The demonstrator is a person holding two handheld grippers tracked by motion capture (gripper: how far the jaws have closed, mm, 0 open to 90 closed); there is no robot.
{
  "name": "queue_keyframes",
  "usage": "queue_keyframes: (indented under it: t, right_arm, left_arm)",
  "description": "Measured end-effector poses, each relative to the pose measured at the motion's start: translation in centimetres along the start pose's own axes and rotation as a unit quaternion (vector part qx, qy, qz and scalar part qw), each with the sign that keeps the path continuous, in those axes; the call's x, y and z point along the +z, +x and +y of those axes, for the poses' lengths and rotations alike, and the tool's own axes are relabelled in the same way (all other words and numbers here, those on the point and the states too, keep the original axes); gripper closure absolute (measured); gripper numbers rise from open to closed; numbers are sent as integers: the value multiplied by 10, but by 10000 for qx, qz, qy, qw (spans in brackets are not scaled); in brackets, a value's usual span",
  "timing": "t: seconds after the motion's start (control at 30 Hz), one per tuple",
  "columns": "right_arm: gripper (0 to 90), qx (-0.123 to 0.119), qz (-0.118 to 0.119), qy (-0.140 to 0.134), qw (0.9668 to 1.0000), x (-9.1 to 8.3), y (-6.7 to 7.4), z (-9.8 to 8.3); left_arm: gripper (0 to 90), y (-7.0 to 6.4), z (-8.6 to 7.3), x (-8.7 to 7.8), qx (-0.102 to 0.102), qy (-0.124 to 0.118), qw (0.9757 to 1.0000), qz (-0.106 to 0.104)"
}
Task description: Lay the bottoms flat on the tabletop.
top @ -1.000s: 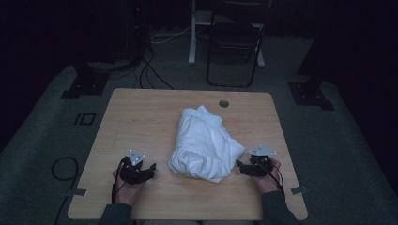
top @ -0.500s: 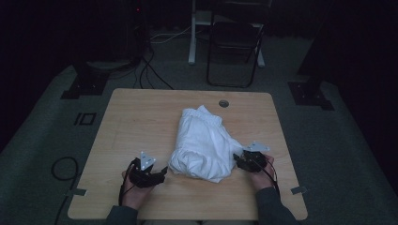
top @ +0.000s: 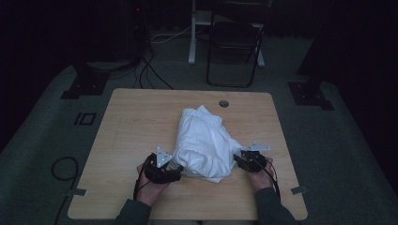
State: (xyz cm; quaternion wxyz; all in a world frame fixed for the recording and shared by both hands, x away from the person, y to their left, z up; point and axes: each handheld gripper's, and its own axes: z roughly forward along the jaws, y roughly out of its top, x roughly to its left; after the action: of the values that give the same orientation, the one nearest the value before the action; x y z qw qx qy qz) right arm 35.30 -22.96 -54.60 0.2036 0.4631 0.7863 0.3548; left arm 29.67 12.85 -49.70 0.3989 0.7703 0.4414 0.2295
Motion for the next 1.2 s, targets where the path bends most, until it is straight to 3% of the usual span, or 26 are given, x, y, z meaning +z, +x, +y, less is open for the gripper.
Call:
queue_keyframes:
  t: [0.03, 0.1, 0.17, 0.23, 0.33, 0.4, 0.53, 0.6, 0.63, 0.73, 0.87, 0.9, 1.0, 1.03, 1.13, 1.2]
  right_arm:
    - [583, 0, 0, 0, 10000, 0, 0, 0]
    - [592, -20, 5, 3, 10000, 0, 0, 0]
    - [595, -27, 12, 5, 10000, 0, 0, 0]
    - [599, -28, 24, 6, 10000, 0, 0, 0]
    - [600, -25, 36, 8, 10000, 0, 0, 0]
    - [600, -20, 35, 3, 10000, 0, 0, 0]
    - [599, -20, 41, 0, 10000, 0, 0, 0]
    - [599, -24, 42, -9, 10000, 0, 0, 0]
    - [599, -29, 41, -25, 10000, 0, 0, -1]
    - [599, -31, 51, -41, 10000, 0, 0, -1]
    - [598, -26, 55, -52, 10000, 0, -1, -1]
    - [598, -22, 56, -53, 10000, 0, -1, -2]
    - [598, -23, 70, -62, 10000, 0, -1, -2]
    - [598, -23, 70, -64, 10000, 0, -1, -2]
    - [598, -19, 69, -76, 9999, 0, -1, -2]
    - [598, -18, 67, -78, 9999, 0, -1, -2]
  left_arm:
    - [216, 0, 0, 0, 0, 0, 10000, 0]
    - [216, 13, 2, 0, -300, -60, 9993, 192]
    - [232, 29, 1, -2, -688, -106, 9967, 417]
    - [250, 47, -2, -4, -1018, -20, 9918, 778]
    - [257, 76, -12, -2, -1511, 294, 9809, 1186]
    - [259, 89, -22, 1, -1594, 557, 9762, 1361]
    - [259, 100, -42, 0, -1658, 834, 9721, 1434]
    - [259, 104, -49, -3, -1813, 880, 9688, 1441]
    - [259, 105, -51, -4, -1834, 877, 9684, 1445]
    - [259, 104, -55, -7, -1790, 899, 9695, 1414]
    - [263, 105, -57, -11, -1904, 864, 9667, 1473]
    - [272, 103, -58, -13, -1894, 853, 9673, 1456]
    - [272, 96, -57, -21, -1745, 734, 9728, 1334]
    - [272, 88, -55, -29, -1630, 633, 9768, 1235]
    - [312, 75, -55, -40, -1487, 506, 9819, 1058]
    - [366, 64, -53, -45, -1204, 441, 9884, 817]
